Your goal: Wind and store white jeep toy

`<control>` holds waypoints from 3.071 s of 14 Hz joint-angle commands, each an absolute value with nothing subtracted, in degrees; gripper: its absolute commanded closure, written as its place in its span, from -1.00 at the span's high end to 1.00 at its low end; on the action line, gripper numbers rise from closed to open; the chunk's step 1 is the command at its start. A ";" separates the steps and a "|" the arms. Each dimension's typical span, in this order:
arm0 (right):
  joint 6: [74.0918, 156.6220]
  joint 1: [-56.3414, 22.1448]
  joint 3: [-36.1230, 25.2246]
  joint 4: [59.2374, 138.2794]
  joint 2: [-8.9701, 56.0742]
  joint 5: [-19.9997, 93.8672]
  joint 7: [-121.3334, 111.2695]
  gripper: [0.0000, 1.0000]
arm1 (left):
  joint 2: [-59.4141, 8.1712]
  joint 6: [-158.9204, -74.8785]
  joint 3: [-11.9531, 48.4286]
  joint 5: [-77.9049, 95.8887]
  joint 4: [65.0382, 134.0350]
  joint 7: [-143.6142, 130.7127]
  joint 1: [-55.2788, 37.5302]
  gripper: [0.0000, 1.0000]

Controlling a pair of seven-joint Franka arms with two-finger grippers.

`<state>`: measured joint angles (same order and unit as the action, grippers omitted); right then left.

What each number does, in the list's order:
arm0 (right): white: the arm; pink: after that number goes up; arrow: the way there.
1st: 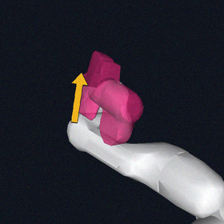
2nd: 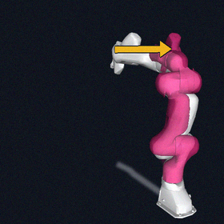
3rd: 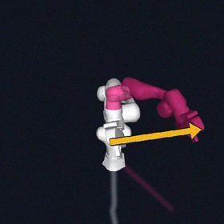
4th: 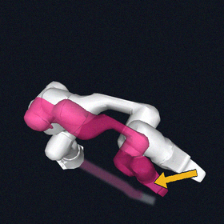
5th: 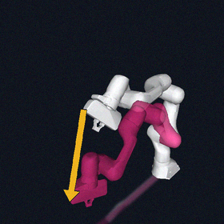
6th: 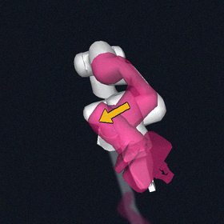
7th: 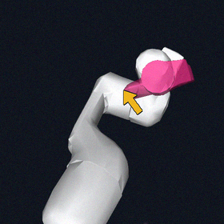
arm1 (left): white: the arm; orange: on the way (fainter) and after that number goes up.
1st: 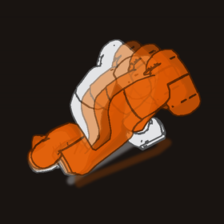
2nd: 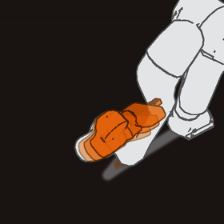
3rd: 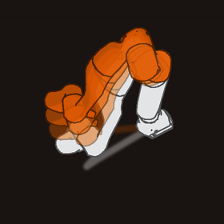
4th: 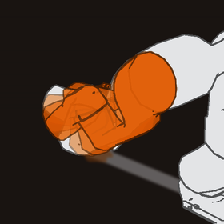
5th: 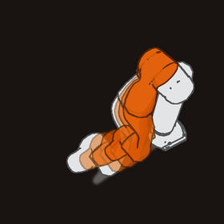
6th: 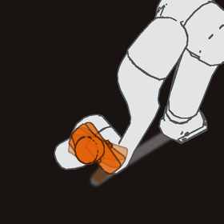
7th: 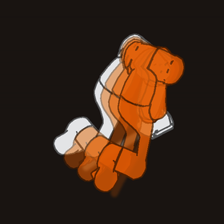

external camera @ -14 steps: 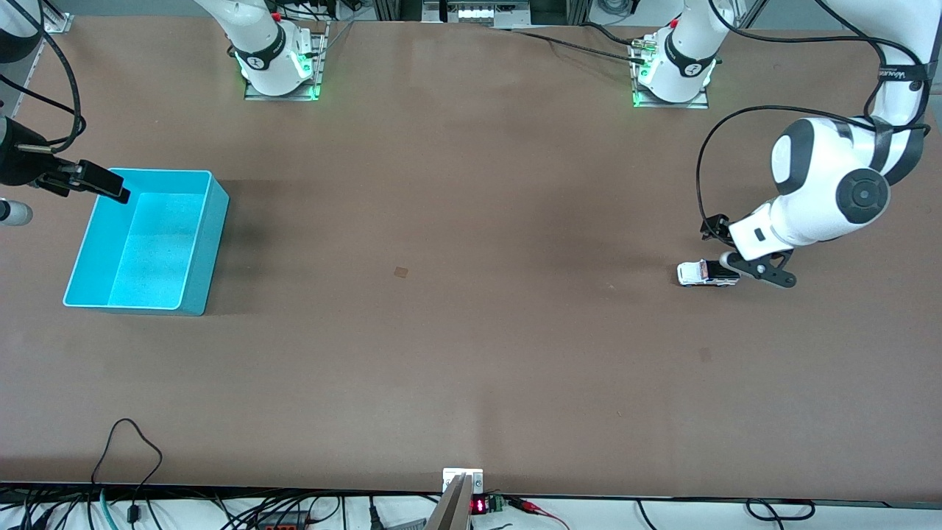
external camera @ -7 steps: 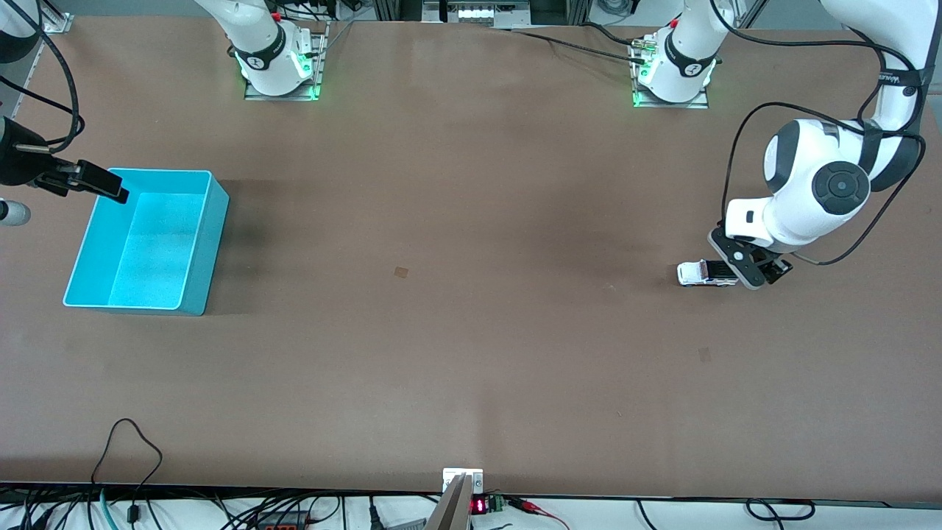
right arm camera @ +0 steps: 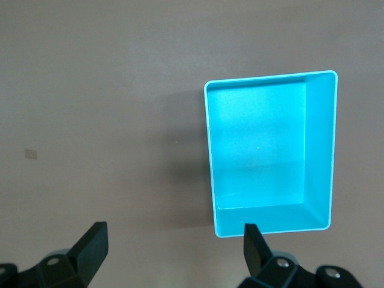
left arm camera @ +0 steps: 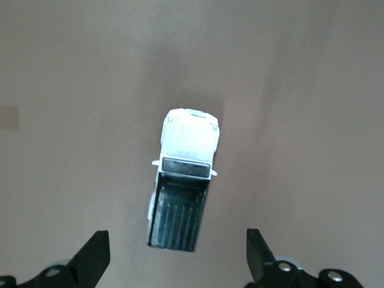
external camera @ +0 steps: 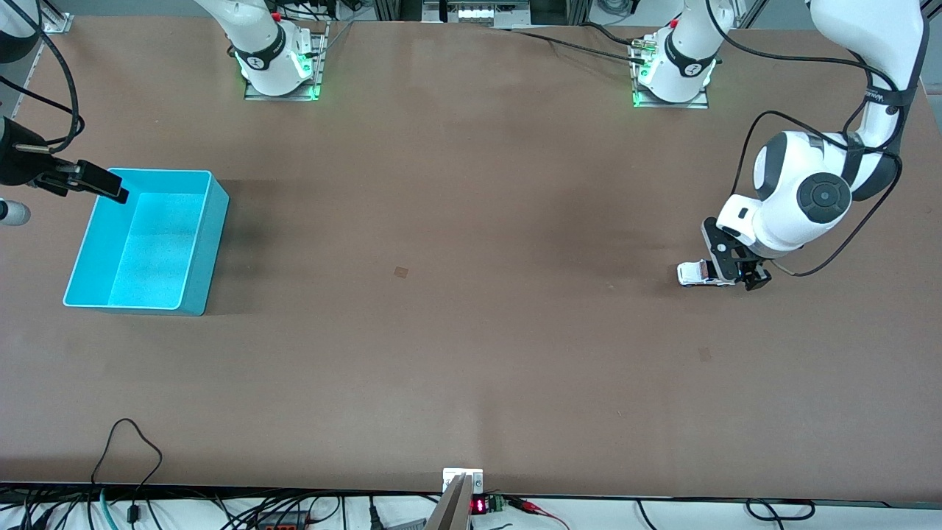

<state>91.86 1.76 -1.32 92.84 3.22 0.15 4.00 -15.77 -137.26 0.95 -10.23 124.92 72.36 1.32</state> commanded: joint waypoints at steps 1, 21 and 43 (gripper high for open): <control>91.41 2.02 -1.49 92.64 2.90 1.05 2.99 1.00 | -17.66 -140.97 1.14 -11.43 125.07 79.79 2.20 1.00; 91.32 2.11 -1.58 92.64 2.90 1.05 2.99 1.00 | -21.62 -143.70 2.29 -11.43 125.51 81.04 4.57 1.00; 91.41 2.20 -1.58 92.72 2.90 1.05 2.99 1.00 | -22.76 -145.02 2.90 -11.34 126.21 83.85 5.54 0.93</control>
